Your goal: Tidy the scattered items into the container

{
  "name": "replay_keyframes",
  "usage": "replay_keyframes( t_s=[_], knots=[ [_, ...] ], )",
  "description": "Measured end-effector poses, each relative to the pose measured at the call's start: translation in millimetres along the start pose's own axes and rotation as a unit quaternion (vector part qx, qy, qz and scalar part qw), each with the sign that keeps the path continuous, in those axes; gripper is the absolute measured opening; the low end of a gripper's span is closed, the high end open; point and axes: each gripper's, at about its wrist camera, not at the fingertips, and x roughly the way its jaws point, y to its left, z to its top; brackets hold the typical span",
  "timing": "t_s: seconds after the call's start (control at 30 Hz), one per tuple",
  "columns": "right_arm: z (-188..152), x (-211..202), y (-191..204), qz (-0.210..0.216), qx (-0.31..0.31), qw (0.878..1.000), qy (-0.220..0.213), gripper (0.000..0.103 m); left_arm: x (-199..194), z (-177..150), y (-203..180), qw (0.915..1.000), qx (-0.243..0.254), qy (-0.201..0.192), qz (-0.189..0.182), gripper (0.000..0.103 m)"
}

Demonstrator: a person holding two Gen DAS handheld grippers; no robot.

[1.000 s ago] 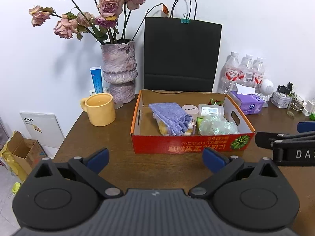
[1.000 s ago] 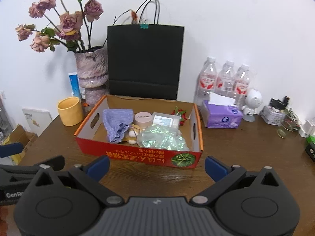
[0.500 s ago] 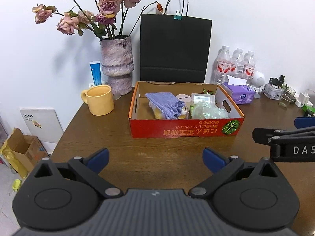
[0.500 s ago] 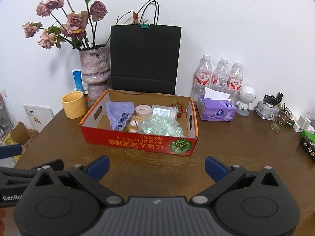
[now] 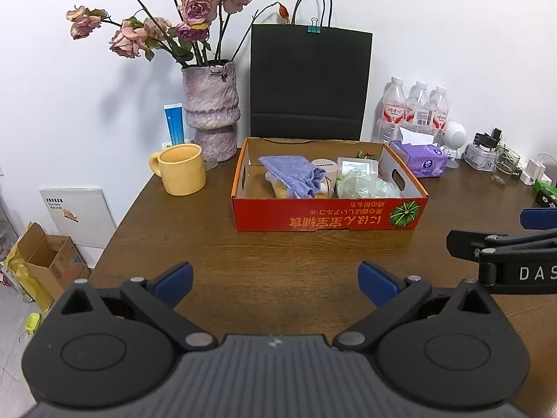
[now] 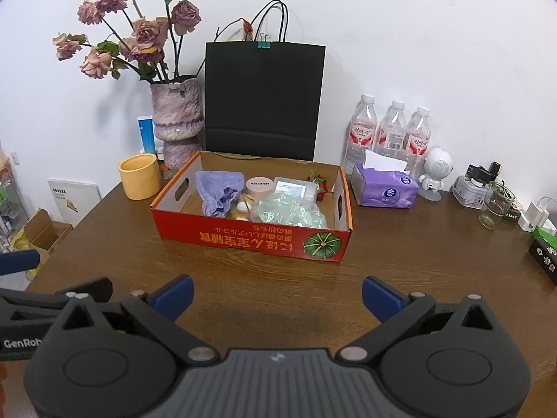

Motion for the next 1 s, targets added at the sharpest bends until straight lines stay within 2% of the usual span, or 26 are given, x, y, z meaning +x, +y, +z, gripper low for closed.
replay_keyframes(
  t_s=[1.0],
  knots=[
    [-15, -26, 0, -0.008, -0.007, 1.0, -0.01, 0.103, -18, -10, -6, 0.9999, 0.009, -0.007, -0.005, 0.103]
  ],
)
